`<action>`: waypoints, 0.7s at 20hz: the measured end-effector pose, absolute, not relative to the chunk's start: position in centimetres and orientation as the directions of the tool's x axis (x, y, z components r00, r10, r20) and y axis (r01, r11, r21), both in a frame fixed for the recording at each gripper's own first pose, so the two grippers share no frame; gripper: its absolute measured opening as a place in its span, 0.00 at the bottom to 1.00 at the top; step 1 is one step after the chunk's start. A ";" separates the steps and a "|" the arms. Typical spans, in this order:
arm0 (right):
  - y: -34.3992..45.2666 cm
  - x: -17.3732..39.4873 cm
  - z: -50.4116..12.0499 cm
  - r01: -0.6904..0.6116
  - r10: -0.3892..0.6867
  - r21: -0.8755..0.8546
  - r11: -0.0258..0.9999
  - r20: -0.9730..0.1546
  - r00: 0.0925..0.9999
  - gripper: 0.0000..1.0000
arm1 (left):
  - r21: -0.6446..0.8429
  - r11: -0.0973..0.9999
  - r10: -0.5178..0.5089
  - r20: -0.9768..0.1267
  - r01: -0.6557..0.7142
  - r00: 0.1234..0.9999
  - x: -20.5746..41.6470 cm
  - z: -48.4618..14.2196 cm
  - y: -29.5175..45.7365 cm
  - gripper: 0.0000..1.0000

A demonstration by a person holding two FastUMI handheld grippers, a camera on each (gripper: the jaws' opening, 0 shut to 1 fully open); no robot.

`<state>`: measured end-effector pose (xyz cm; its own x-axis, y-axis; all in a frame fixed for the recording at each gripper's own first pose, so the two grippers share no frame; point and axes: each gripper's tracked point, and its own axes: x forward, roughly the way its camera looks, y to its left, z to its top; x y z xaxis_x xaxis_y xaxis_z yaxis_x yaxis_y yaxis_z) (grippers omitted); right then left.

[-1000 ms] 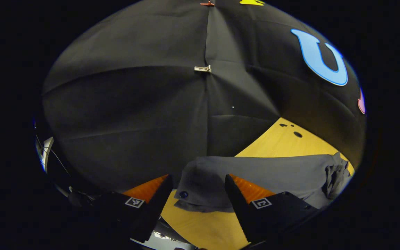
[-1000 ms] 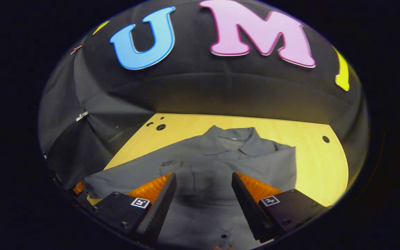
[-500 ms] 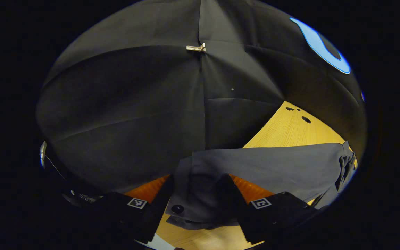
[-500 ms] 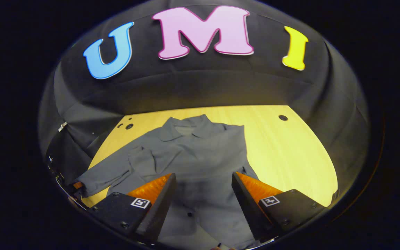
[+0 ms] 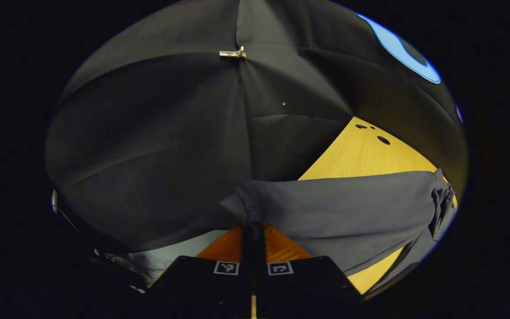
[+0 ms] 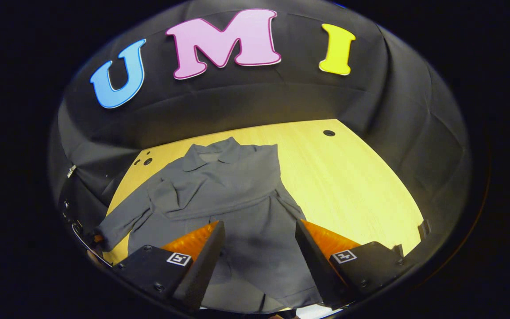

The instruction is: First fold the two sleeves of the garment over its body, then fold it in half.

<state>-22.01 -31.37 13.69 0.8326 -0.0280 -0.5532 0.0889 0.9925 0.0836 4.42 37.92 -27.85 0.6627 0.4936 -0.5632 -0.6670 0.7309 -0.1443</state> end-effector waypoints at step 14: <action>-39.3 -22.6 12.5 0.177 -0.089 0.108 0.978 -0.552 0.829 0.99 | -0.139 0.839 0.454 -0.353 -0.526 0.818 10.0 -13.2 31.0 0.05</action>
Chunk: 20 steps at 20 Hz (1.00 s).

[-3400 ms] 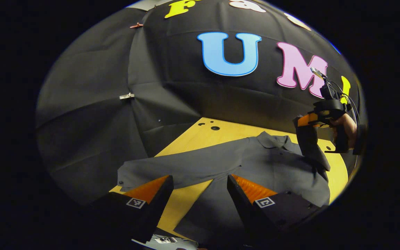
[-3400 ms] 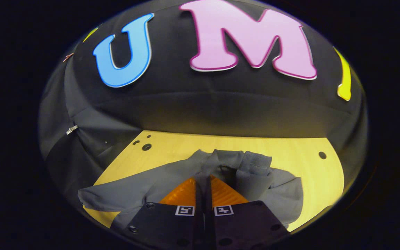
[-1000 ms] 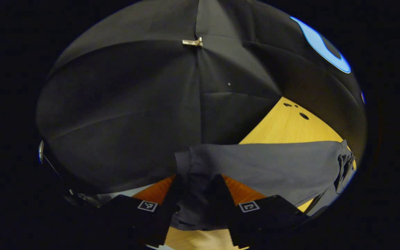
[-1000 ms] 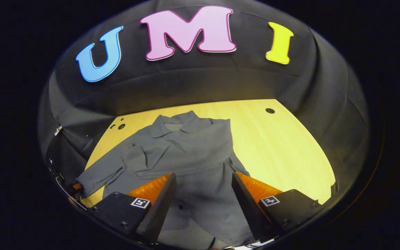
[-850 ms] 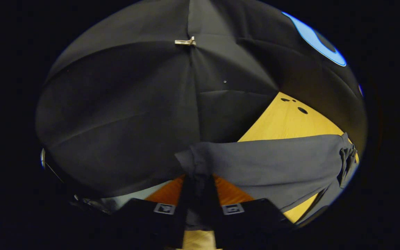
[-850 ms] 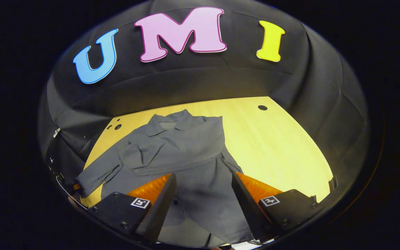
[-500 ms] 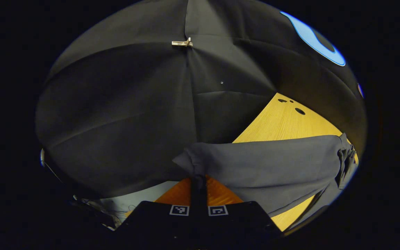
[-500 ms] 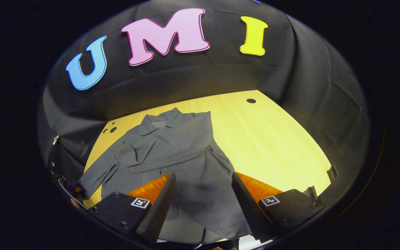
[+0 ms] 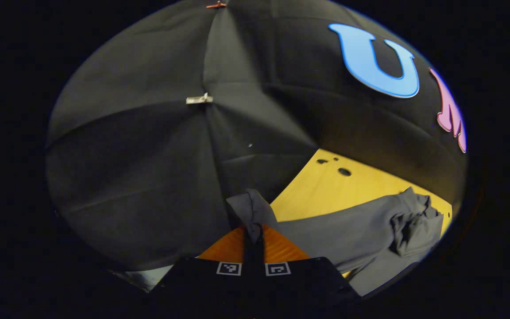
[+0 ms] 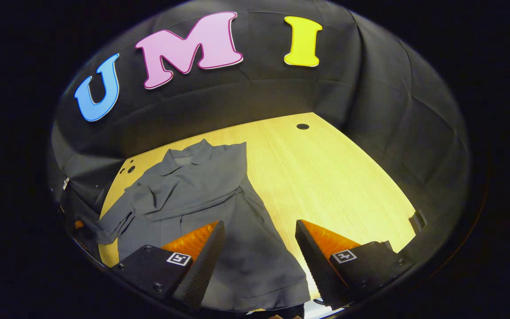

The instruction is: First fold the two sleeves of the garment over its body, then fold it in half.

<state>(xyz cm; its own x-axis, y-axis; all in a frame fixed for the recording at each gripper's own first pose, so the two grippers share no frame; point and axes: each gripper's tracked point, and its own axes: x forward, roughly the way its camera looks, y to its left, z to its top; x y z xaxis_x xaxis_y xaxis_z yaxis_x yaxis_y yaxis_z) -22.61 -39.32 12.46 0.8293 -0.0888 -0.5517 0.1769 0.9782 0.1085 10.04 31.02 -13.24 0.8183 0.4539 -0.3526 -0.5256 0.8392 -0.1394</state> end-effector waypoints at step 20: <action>-46.1 -23.8 9.0 0.179 -0.007 0.244 0.953 -0.574 0.819 0.99 | -0.117 0.981 -0.181 -0.227 0.157 0.957 23.7 -0.9 -11.0 0.05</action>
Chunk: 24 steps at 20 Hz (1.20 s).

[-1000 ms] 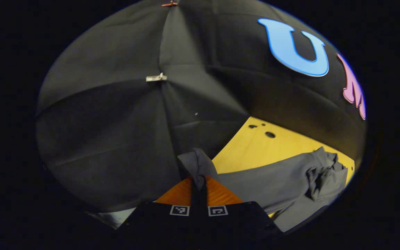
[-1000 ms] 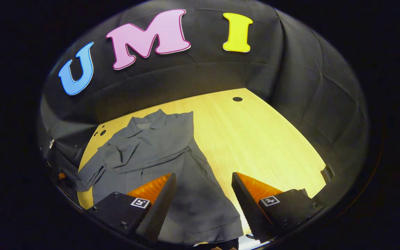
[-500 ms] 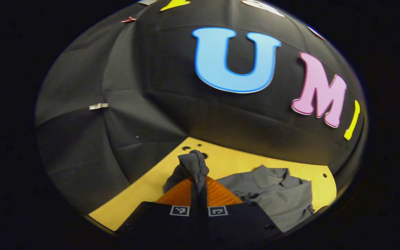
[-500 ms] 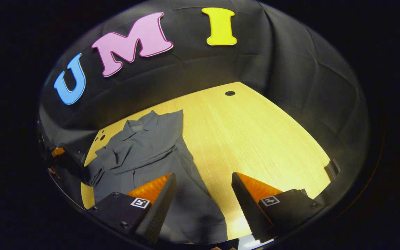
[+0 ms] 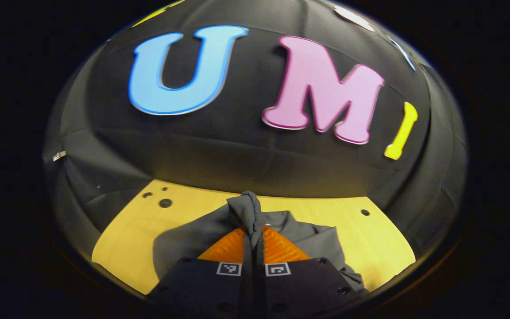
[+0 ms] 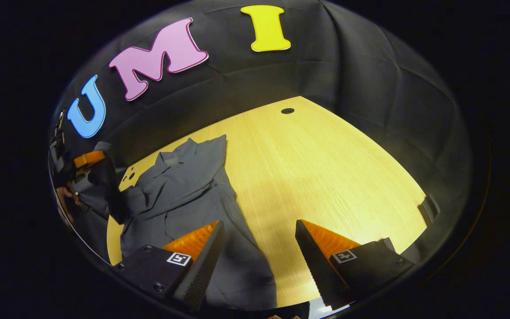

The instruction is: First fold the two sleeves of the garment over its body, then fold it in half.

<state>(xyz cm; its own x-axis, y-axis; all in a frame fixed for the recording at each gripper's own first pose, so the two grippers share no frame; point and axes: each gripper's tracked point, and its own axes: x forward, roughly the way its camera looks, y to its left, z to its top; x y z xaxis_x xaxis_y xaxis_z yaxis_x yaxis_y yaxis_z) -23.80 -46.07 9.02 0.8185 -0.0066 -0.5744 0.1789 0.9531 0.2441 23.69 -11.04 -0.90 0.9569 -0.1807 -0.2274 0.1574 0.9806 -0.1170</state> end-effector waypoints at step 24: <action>-47.3 -26.2 6.8 0.076 0.135 0.294 0.953 -0.635 0.761 0.99 | -0.153 0.928 -0.371 -0.312 0.339 0.875 23.5 -6.2 -26.6 0.83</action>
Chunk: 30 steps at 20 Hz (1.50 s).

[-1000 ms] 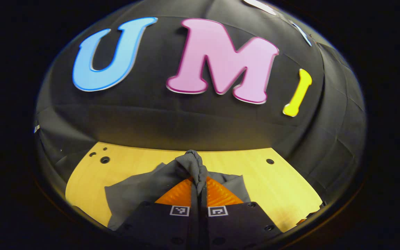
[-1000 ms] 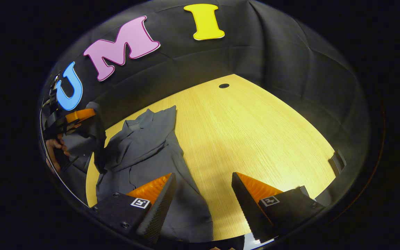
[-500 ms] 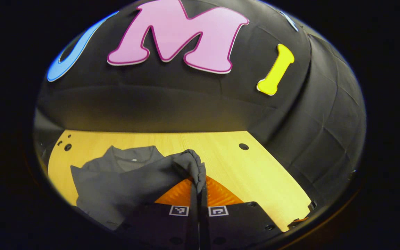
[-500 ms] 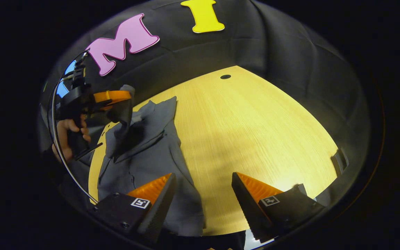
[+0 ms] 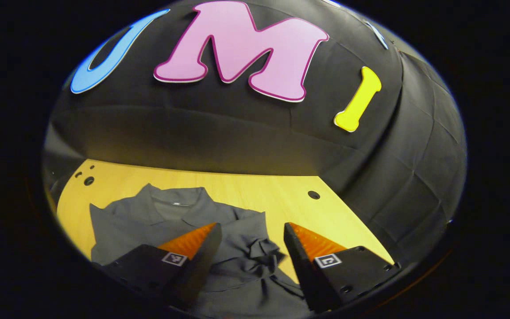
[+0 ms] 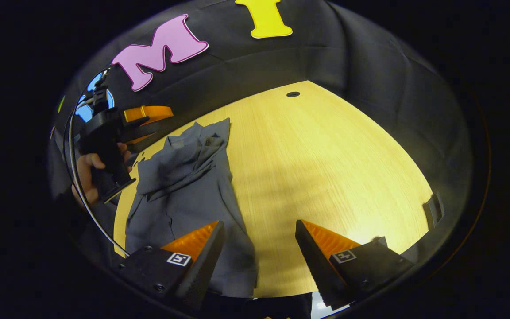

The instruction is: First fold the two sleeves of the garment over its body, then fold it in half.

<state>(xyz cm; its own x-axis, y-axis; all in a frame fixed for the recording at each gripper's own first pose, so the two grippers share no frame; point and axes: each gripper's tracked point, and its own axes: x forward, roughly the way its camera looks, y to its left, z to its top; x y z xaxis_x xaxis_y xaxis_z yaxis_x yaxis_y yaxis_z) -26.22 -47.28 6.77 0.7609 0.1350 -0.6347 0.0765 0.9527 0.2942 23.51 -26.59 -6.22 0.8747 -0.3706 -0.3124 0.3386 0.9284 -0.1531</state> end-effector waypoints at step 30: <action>-40.1 -34.5 -3.3 0.201 -0.008 0.127 0.971 -0.827 0.562 0.99 | -0.015 1.000 -0.003 -0.672 -0.009 0.741 -4.8 -28.4 11.1 0.96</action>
